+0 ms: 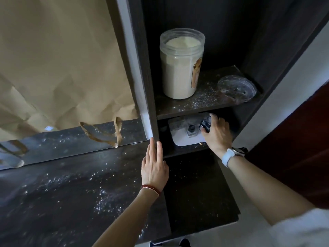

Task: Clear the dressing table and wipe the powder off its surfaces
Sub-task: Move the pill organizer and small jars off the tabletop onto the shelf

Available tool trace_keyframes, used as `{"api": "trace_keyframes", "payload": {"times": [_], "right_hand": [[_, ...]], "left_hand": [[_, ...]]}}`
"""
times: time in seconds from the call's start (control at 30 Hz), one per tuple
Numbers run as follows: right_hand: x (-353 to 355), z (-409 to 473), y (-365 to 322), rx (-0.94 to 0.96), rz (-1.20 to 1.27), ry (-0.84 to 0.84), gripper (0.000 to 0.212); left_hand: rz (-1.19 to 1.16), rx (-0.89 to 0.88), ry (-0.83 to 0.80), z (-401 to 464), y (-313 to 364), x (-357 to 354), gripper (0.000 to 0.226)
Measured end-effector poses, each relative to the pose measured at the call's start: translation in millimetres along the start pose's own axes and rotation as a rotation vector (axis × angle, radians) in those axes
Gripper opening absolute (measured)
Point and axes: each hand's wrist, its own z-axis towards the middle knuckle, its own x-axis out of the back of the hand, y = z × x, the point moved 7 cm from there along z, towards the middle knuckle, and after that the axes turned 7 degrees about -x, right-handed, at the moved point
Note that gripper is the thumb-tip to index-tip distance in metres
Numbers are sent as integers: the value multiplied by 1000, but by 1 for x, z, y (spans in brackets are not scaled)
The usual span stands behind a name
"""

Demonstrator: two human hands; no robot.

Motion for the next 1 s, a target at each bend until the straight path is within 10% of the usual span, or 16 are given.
{"api": "trace_keyframes", "payload": {"times": [0.47, 1.0], "right_hand": [[-23, -90, 36, -138, 241, 25, 60], [4, -337, 189, -674, 124, 6, 31]], "left_hand": [[-149, -80, -12, -12, -5, 2, 83], [-58, -376, -624, -135, 117, -89, 47]]}}
